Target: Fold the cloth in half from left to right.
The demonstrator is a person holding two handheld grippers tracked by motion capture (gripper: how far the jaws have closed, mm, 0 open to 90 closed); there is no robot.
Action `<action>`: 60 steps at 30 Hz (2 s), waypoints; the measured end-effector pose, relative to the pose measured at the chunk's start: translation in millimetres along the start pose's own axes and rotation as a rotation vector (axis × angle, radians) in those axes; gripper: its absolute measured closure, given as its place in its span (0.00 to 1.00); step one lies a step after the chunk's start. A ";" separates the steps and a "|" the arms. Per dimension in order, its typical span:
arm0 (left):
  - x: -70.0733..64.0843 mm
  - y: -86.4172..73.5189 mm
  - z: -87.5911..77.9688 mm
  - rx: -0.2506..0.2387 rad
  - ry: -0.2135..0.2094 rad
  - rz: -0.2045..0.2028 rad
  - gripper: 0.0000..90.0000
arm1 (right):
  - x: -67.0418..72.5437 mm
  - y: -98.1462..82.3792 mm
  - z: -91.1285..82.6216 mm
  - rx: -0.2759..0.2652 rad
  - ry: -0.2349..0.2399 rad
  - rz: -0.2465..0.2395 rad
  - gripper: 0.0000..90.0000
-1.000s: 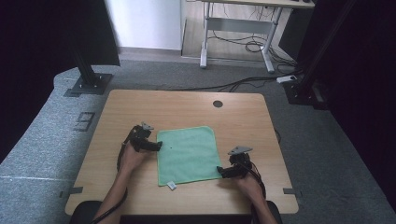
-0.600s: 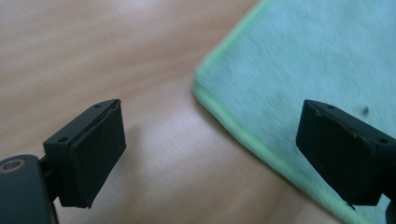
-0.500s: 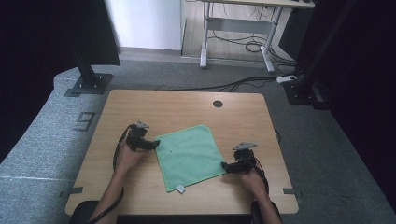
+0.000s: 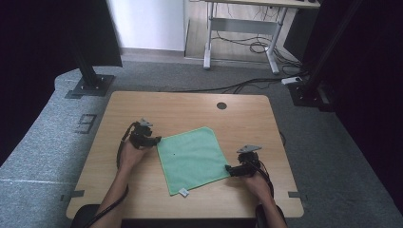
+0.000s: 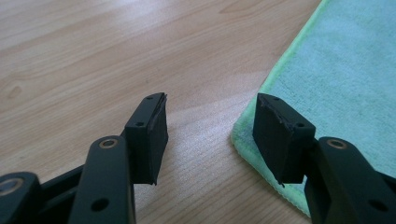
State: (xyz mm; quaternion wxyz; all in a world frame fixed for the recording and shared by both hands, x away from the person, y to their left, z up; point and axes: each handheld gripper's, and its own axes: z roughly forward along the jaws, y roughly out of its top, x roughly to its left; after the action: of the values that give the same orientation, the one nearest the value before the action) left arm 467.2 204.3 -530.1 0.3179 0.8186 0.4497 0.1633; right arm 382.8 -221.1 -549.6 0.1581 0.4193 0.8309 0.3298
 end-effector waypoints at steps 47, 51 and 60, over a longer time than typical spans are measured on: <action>7.6 -11.8 12.1 -0.035 0.062 -0.058 0.17 | 150.1 47.0 14.7 -0.004 0.399 -0.290 0.34; 7.6 -11.8 12.0 -0.035 0.062 -0.058 0.17 | 168.1 49.6 20.2 0.016 0.453 -0.328 0.43; 7.6 -11.8 11.9 -0.034 0.062 -0.059 0.17 | 201.4 53.0 28.2 0.054 0.514 -0.413 0.60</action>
State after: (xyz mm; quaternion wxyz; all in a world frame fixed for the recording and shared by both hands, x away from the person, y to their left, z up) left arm 470.5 210.9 -546.9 0.3225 0.7939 0.4804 0.1869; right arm 308.9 -25.1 -531.4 -0.0044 0.1493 0.9194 0.3638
